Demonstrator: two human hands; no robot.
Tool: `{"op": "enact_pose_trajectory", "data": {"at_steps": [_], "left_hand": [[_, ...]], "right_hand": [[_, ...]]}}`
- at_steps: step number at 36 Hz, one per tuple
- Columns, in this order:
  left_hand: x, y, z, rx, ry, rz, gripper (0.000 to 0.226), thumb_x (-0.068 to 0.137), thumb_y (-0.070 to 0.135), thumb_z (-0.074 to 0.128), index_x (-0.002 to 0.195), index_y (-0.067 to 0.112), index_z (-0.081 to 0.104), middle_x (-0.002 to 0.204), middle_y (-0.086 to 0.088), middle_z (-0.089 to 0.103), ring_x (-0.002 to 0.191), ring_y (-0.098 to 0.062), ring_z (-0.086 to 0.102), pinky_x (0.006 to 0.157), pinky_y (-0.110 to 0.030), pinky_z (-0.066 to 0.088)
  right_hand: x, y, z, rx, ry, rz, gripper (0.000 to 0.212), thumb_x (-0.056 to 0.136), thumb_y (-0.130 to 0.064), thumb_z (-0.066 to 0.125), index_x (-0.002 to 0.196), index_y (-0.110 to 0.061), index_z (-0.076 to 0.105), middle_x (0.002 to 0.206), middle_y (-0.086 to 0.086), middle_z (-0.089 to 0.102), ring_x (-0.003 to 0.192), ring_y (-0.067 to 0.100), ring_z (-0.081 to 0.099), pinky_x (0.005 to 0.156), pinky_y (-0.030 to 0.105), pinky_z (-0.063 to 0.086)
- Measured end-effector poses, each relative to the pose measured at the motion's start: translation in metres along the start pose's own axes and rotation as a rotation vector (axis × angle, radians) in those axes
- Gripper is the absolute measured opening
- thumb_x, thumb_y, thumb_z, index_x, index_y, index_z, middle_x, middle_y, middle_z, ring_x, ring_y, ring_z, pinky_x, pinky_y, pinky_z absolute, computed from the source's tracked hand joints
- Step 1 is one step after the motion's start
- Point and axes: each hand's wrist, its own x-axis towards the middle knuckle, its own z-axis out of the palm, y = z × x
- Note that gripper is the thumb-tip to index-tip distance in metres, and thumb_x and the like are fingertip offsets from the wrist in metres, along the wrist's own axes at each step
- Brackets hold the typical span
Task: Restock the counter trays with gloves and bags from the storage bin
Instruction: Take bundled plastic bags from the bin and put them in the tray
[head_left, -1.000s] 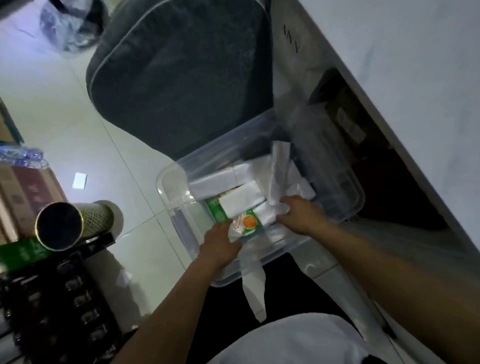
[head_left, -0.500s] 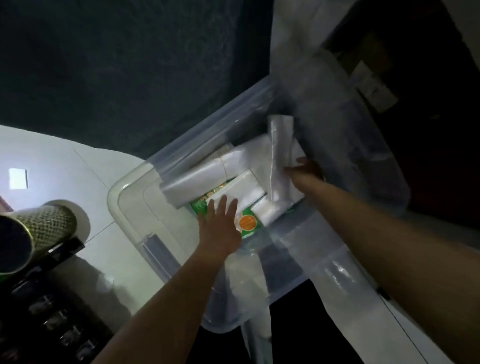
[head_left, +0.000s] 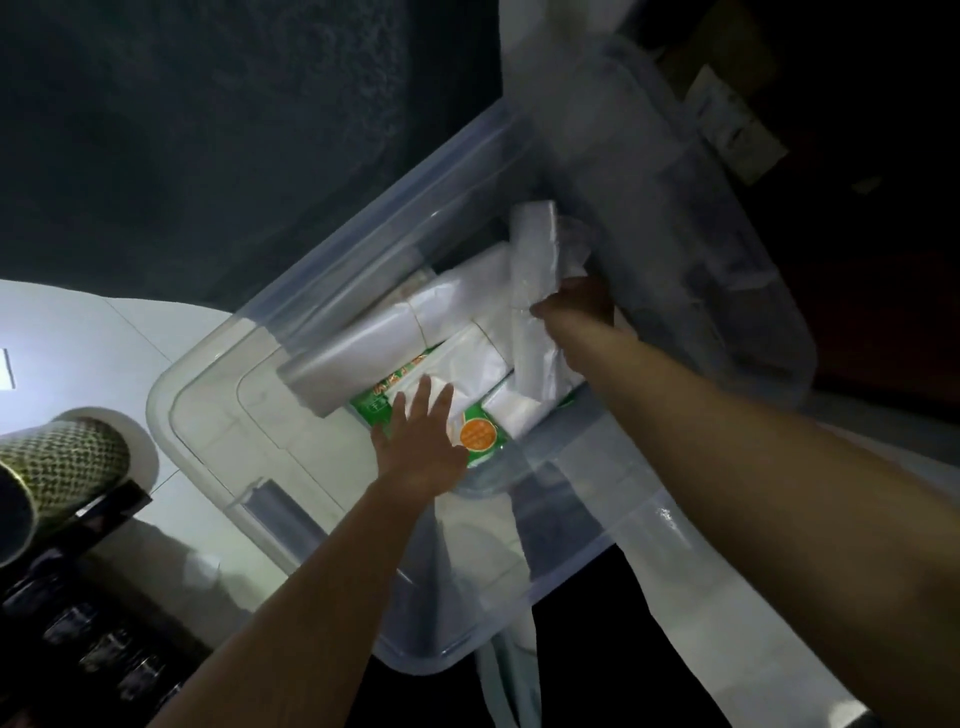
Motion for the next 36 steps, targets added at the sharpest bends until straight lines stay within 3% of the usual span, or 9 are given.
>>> {"op": "enact_pose_trajectory", "data": {"at_steps": [4,6,8,12,15,17,23,28,36], "left_hand": [[0.000,0.002,-0.015,-0.098,0.052,-0.006,0.068,0.091,0.037,0.057,0.153,0.029,0.029,0.165,0.002,0.018,0.148,-0.028,0.021,0.117,-0.046,0.025],[-0.004,0.004,-0.020,-0.112,0.110,-0.007,0.063,0.091,0.032,0.059,0.149,0.022,0.038,0.160,-0.004,0.030,0.143,-0.029,0.032,0.114,-0.042,0.029],[-0.009,0.009,-0.024,-0.138,0.137,-0.033,0.060,0.089,0.029,0.061,0.146,0.020,0.044,0.154,-0.006,0.041,0.139,-0.029,0.040,0.112,-0.039,0.032],[-0.016,0.036,-0.027,-0.203,0.079,-0.055,0.057,0.087,0.021,0.060,0.143,0.020,0.048,0.143,-0.010,0.052,0.132,-0.032,0.045,0.109,-0.038,0.036],[-0.012,0.059,-0.020,-0.173,0.052,0.007,0.056,0.087,0.015,0.057,0.142,0.018,0.047,0.140,-0.012,0.053,0.128,-0.035,0.046,0.106,-0.041,0.037],[-0.005,0.075,-0.013,-0.162,0.062,0.050,0.060,0.086,0.013,0.058,0.145,0.016,0.044,0.141,-0.013,0.052,0.128,-0.036,0.046,0.105,-0.042,0.039],[0.024,0.119,0.008,-0.038,0.099,-0.033,0.068,0.082,0.025,0.065,0.145,0.016,0.038,0.136,-0.013,0.051,0.124,-0.035,0.049,0.097,-0.044,0.043],[0.039,0.132,0.021,0.128,0.186,-0.125,0.055,0.082,0.021,0.063,0.133,0.010,0.046,0.132,-0.015,0.051,0.122,-0.032,0.047,0.097,-0.042,0.039],[0.049,0.145,0.015,0.177,0.237,-0.178,0.041,0.086,0.016,0.058,0.126,0.005,0.054,0.130,-0.017,0.051,0.121,-0.034,0.044,0.099,-0.040,0.035]], "right_hand": [[-0.067,0.010,-0.029,0.130,0.003,-0.140,0.009,0.076,-0.010,0.076,0.085,-0.012,0.074,0.086,0.003,0.074,0.086,0.025,0.071,0.073,0.030,0.058],[-0.109,0.014,-0.053,0.243,-0.018,-0.187,0.018,0.074,-0.005,0.078,0.067,-0.020,0.069,0.061,-0.012,0.068,0.066,0.012,0.068,0.056,0.021,0.054],[-0.148,0.022,-0.080,0.295,-0.027,-0.249,0.019,0.073,-0.004,0.079,0.065,-0.019,0.070,0.052,-0.015,0.065,0.053,0.001,0.060,0.050,0.017,0.047],[-0.201,0.045,-0.136,0.419,-0.035,-0.260,0.014,0.072,-0.001,0.080,0.079,-0.012,0.074,0.069,-0.008,0.073,0.060,0.002,0.062,0.051,0.015,0.045],[-0.215,0.070,-0.165,0.518,-0.069,-0.151,0.024,0.073,0.004,0.077,0.088,-0.013,0.072,0.087,0.006,0.078,0.077,0.019,0.071,0.064,0.030,0.056],[-0.213,0.086,-0.176,0.556,-0.077,-0.062,0.026,0.072,0.005,0.076,0.095,-0.006,0.070,0.091,0.011,0.077,0.080,0.025,0.072,0.069,0.037,0.058],[-0.198,0.120,-0.181,0.618,-0.061,0.054,0.038,0.072,0.006,0.075,0.107,0.010,0.060,0.093,0.032,0.064,0.078,0.030,0.065,0.070,0.037,0.054],[-0.193,0.135,-0.179,0.692,-0.129,0.070,0.028,0.078,0.006,0.070,0.103,-0.008,0.070,0.095,0.008,0.078,0.077,0.017,0.073,0.066,0.031,0.057],[-0.189,0.146,-0.193,0.734,-0.152,0.078,0.028,0.084,0.007,0.062,0.107,-0.007,0.071,0.100,0.009,0.077,0.089,0.026,0.073,0.075,0.038,0.058]]}}
